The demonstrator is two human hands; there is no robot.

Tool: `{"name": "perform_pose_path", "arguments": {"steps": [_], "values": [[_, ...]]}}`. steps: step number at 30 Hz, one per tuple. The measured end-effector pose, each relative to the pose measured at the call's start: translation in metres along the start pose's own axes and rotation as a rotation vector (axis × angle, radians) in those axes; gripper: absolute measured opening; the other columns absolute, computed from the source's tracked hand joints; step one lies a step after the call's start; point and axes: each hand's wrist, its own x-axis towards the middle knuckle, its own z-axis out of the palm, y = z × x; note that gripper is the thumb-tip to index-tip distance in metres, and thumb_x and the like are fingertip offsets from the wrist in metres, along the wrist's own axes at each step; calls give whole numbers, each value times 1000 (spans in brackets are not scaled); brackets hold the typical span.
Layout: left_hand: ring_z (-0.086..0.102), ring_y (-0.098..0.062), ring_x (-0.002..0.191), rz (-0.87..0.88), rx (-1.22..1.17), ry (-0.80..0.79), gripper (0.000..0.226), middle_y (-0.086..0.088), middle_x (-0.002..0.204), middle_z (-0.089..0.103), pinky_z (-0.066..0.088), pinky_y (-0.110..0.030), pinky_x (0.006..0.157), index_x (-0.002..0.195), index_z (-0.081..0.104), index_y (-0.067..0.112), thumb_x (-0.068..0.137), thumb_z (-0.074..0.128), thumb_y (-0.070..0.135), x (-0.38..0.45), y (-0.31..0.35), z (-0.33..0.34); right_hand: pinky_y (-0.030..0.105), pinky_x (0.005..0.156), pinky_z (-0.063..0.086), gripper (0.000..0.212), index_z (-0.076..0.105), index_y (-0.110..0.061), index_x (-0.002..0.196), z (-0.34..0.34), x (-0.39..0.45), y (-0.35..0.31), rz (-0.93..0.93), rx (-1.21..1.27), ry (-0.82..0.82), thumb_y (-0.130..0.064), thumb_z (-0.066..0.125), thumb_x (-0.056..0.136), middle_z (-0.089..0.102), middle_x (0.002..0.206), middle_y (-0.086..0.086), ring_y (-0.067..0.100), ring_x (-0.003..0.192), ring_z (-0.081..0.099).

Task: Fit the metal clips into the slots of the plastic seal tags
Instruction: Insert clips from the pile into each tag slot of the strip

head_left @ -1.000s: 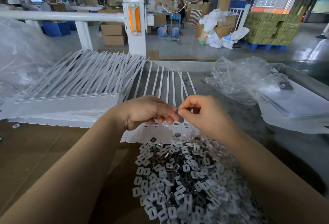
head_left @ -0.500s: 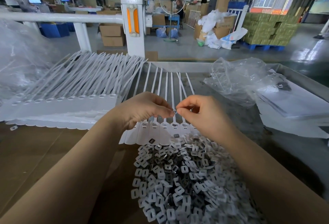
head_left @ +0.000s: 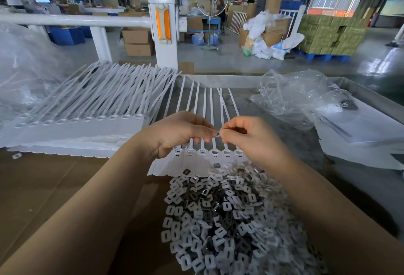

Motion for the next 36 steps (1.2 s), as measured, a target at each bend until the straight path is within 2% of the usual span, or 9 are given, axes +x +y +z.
{"name": "perform_pose_path", "arguments": {"steps": [3, 7, 11, 13, 15, 21, 26, 32, 36], "values": [[49, -9, 68, 7, 40, 52, 14, 5, 71, 62, 35, -28, 64, 83, 74, 18, 78, 71, 30, 0, 1, 3, 34, 72, 55, 8, 72, -27, 85, -1, 0, -1, 14, 6, -7, -27, 65, 90, 73, 80, -1, 20, 71, 65], [49, 5, 51, 39, 113, 98, 13, 10, 66, 62, 36, -23, 58, 86, 74, 15, 86, 69, 26, 2, 2, 6, 12, 56, 48, 7, 70, -28, 84, -1, 1, 3, 1, -27, -3, -26, 67, 90, 67, 69, -16, -3, 59, 57], [45, 3, 47, 73, 150, 114, 9, 11, 63, 60, 38, -15, 49, 86, 73, 18, 88, 69, 26, 4, 1, 11, 7, 50, 41, 10, 69, -25, 80, -1, 3, 6, 16, -29, 14, -21, 67, 89, 61, 59, -21, -5, 52, 52], [48, 3, 50, 89, 179, 131, 3, 12, 65, 61, 40, -13, 49, 88, 72, 20, 88, 70, 23, 6, -2, 15, 7, 47, 40, 12, 69, -26, 77, -2, 4, 9, 26, -95, 51, -20, 68, 87, 63, 59, -20, -5, 50, 53], [55, 0, 62, 84, 263, 139, 8, 1, 82, 66, 46, -17, 57, 92, 70, 21, 86, 73, 20, 8, -8, 18, 12, 48, 42, 14, 68, -27, 73, -4, 3, 12, 53, -239, 77, -21, 69, 85, 64, 58, -18, -2, 51, 55], [56, -9, 79, 14, 349, 55, 13, -5, 98, 65, 42, -19, 68, 92, 69, 23, 83, 78, 26, 7, -17, 21, 30, 66, 51, 9, 73, -26, 73, -1, 3, 17, 163, -343, 27, -24, 70, 81, 68, 61, -9, 11, 58, 60], [55, -10, 76, 7, 338, 40, 11, -5, 93, 66, 43, -21, 68, 92, 70, 23, 84, 77, 27, 7, -17, 21, 27, 66, 40, 13, 71, -29, 67, 0, 3, 17, 210, -366, -27, -27, 71, 80, 56, 44, -22, 4, 46, 46], [56, -8, 79, 6, 328, 31, 11, 2, 92, 65, 39, -20, 68, 93, 70, 24, 84, 76, 27, 6, -17, 21, 29, 68, 42, 16, 70, -27, 66, 1, 5, 18, 221, -391, -44, -28, 71, 82, 50, 39, -26, 5, 48, 46], [57, -7, 80, 5, 336, 32, 12, 4, 92, 65, 40, -20, 69, 94, 70, 23, 84, 76, 26, 7, -17, 21, 22, 51, 38, 17, 69, -26, 65, 1, 4, 19, 213, -369, -66, -25, 72, 82, 57, 43, -19, 1, 40, 47]]}}
